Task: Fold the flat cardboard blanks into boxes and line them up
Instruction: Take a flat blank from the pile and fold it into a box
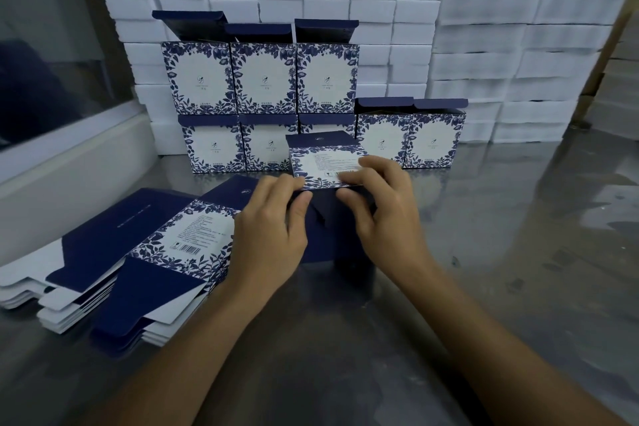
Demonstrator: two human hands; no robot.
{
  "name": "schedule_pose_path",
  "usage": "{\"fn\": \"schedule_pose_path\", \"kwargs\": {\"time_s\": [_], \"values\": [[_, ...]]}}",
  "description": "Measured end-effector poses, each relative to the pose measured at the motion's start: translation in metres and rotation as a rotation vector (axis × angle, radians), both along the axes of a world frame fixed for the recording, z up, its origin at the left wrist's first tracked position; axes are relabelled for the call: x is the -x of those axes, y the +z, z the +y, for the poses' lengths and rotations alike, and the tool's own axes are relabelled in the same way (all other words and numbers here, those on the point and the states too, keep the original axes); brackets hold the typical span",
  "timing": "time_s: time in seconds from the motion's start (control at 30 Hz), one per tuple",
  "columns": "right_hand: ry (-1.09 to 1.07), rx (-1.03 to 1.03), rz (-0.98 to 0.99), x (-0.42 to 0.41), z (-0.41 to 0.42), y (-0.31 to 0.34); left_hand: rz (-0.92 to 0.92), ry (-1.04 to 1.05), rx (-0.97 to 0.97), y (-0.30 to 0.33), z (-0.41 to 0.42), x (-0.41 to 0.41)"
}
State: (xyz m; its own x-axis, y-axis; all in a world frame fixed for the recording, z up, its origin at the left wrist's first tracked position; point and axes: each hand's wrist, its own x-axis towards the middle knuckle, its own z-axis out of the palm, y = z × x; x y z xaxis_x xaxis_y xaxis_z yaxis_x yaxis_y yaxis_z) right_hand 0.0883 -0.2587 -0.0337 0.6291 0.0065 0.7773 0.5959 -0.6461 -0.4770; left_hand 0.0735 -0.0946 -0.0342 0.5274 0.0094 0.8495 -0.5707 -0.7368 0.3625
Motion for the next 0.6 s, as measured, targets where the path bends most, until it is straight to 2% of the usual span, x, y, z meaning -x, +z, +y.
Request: {"fn": "schedule_pose_path", "kwargs": {"time_s": [0.23, 0.43, 0.6], "values": [[0.019, -0.063, -0.004, -0.004, -0.004, -0.004, 0.011, -0.022, 0.015, -0.002, 0.001, -0.001], [0.179, -0.273, 0.262, -0.012, -0.015, -0.018, 0.066, -0.002, -0.02, -0.007, 0.002, -0.001], [0.178, -0.313, 0.203, -0.014, -0.019, -0.012, 0.086, -0.004, -0.016, -0.008, 0.003, -0.002]]}}
